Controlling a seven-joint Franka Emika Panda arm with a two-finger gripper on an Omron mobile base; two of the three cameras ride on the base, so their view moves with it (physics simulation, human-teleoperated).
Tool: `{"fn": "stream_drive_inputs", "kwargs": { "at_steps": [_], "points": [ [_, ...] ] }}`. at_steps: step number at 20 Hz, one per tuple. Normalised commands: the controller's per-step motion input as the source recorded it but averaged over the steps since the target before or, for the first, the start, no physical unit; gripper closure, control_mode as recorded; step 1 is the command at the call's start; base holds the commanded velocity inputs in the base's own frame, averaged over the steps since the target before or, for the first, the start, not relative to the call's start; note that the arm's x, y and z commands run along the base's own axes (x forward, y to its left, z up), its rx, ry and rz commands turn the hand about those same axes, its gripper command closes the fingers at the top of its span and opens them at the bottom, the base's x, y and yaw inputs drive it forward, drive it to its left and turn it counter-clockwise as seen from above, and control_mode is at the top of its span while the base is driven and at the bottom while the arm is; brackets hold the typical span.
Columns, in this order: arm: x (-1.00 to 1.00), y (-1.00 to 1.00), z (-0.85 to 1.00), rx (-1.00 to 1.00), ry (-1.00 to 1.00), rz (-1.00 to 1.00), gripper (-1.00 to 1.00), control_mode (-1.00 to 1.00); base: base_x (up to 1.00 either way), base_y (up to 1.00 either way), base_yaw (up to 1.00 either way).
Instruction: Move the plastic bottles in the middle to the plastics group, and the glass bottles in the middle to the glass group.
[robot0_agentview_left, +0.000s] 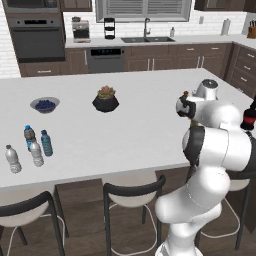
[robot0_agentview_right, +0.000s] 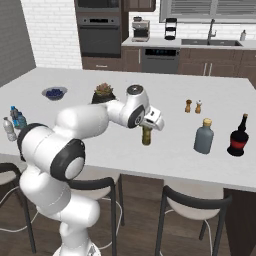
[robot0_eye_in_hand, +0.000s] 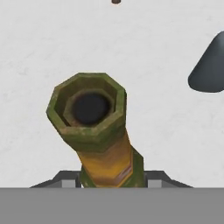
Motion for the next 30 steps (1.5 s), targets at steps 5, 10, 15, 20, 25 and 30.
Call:
{"fn": "stream_drive_inputs", "kwargs": {
  "at_steps": [5, 10, 15, 20, 25, 30],
  "points": [
    [0.0, -1.0, 0.0, 0.02, 0.0, -0.14, 1.0, -1.0, 0.0, 0.0, 0.0],
    [0.03, -0.95, 0.0, 0.01, 0.0, -0.11, 1.0, -1.0, 0.0, 0.0, 0.0],
    [0.04, -0.64, 0.0, 0.01, 0.0, -0.07, 1.0, -1.0, 0.0, 0.0, 0.0],
    [0.0, -0.21, -0.1, 0.0, 0.0, 0.0, 1.0, -1.0, 0.0, 0.0, 0.0],
    [0.0, -0.01, -0.19, 0.0, 0.0, 0.0, 1.0, -1.0, 0.0, 0.0, 0.0],
    [0.0, 0.0, -0.34, 0.0, 0.0, 0.0, 1.0, -1.0, 0.0, 0.0, 0.0]
  ]
}}
